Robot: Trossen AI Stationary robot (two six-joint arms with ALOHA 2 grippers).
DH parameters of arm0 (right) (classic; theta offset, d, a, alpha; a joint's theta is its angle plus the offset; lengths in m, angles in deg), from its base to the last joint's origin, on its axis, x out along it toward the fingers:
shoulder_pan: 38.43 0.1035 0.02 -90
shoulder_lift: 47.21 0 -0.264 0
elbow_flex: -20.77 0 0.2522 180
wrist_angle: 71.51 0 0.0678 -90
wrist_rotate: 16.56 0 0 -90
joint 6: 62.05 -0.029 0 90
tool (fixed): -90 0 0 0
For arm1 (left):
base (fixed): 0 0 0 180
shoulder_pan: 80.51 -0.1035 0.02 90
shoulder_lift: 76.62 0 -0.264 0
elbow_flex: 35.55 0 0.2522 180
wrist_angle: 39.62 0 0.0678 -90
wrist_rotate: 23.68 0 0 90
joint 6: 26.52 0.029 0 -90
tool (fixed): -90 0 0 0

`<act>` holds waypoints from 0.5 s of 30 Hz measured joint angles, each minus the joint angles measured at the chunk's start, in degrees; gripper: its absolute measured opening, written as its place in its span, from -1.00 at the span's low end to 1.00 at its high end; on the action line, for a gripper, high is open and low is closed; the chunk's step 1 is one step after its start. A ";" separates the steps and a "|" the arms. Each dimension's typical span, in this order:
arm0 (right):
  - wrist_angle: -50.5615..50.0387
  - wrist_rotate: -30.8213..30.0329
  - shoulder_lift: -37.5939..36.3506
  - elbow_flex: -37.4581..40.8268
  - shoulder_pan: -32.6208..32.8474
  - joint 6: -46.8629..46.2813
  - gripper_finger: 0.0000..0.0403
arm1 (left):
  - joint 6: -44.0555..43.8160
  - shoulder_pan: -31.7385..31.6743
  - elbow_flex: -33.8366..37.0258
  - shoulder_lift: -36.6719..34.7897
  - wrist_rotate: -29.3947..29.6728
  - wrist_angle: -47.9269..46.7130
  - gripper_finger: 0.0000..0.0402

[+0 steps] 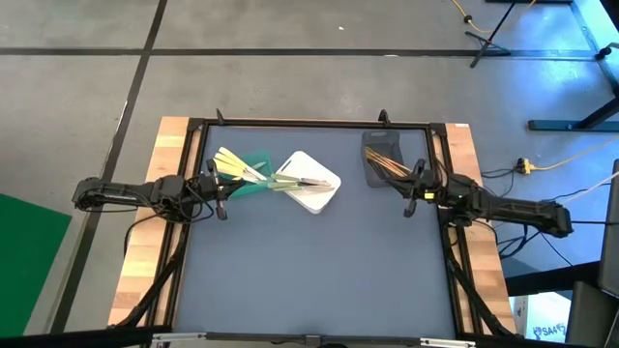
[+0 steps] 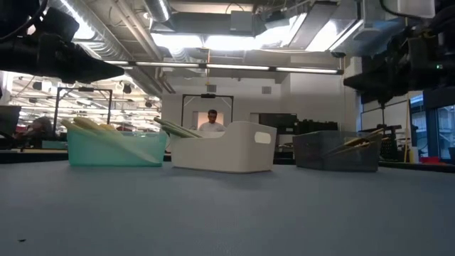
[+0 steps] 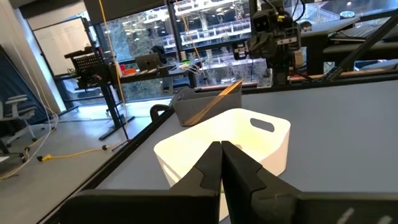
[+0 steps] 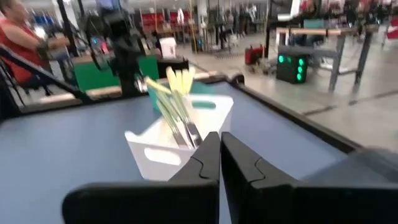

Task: Sort silverware by color (type)
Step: Return to Home Position

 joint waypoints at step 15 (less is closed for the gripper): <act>-4.93 3.07 -9.86 -0.78 0.00 0.28 -0.97 | 0.00 0.02 0.00 0.01 -0.04 0.01 -0.99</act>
